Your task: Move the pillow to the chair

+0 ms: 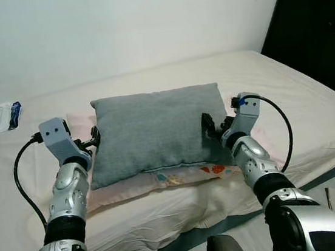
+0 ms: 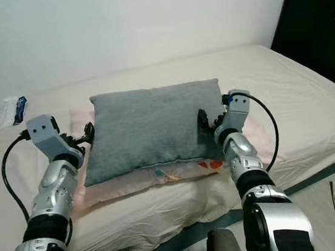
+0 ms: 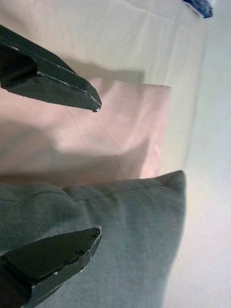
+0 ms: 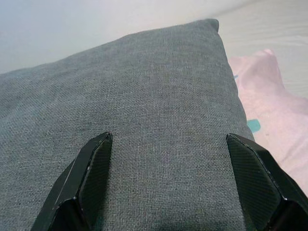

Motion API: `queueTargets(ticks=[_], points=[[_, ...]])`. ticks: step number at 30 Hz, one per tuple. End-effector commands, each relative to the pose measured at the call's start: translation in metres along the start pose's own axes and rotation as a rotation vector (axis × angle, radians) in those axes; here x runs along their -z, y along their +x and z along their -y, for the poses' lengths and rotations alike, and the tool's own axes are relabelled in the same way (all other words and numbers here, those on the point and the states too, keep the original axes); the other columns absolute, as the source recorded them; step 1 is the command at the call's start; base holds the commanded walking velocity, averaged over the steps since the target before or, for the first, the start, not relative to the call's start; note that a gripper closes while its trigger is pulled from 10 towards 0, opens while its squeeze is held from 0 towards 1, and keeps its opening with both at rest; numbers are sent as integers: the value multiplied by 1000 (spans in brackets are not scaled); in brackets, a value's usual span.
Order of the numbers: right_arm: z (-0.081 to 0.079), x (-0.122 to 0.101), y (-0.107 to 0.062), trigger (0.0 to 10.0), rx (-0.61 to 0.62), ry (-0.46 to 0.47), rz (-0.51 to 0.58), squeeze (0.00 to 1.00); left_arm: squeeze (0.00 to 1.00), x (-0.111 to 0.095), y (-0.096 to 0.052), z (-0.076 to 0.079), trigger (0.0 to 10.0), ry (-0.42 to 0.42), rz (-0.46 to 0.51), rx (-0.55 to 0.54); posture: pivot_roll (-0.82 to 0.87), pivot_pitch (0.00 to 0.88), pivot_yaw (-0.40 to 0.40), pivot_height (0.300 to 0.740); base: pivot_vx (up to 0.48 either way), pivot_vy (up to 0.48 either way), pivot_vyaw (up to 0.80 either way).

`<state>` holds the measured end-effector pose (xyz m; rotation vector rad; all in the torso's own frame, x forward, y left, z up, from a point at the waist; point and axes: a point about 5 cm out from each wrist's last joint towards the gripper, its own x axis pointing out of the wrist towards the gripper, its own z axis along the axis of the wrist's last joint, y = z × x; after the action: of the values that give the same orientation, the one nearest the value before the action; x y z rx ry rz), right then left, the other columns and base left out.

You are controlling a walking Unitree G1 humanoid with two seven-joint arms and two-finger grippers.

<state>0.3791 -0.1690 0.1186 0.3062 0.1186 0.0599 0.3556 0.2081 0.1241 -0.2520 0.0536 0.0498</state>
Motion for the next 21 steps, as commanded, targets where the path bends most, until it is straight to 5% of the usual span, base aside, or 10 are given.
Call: queueTargets(ticks=[1, 3, 4, 5, 6, 7, 13, 16, 21], points=[[1, 3, -1, 10000, 5, 6, -2, 0, 1000, 11, -1, 2, 10000, 19, -63, 36, -9, 0, -50, 601, 0, 0, 0], [2, 3, -2, 10000, 5, 6, -2, 0, 1000, 16, -3, 11, 10000, 3, -96, 130, -5, 0, -53, 601, 0, 0, 0], [2, 3, -1, 10000, 5, 6, -3, 0, 698, 20, -3, 20, 10000, -9, -110, 212, -3, 0, -55, 601, 0, 0, 0], [2, 3, -1, 10000, 5, 6, -3, 0, 698, 20, -3, 20, 10000, -9, -110, 212, -3, 0, -55, 601, 0, 0, 0], [2, 3, -1, 10000, 5, 6, -3, 0, 0, 26, -5, 28, 10000, -39, -133, 282, -1, 0, -56, 601, 0, 0, 0], [-1, 3, -1, 10000, -1, 6, -3, 0, 0, 43, -8, 38, 10000, 44, -177, 301, -1, 0, -60, 601, 0, 0, 0], [-3, 3, 0, 10000, -8, 4, -1, 0, 0, 56, -8, 38, 10000, 181, -197, 238, -6, 0, -59, 601, 0, 0, 0], [-3, 3, -1, 10000, -10, 3, -1, 0, 0, 59, -9, 41, 10000, 179, -204, 239, -9, 0, -60, 601, 0, 0, 0], [-1, 3, -1, 10000, -9, 1, -2, 0, 0, 61, -12, 55, 10000, -23, -244, 347, -10, 0, -63, 601, 0, 0, 0]])
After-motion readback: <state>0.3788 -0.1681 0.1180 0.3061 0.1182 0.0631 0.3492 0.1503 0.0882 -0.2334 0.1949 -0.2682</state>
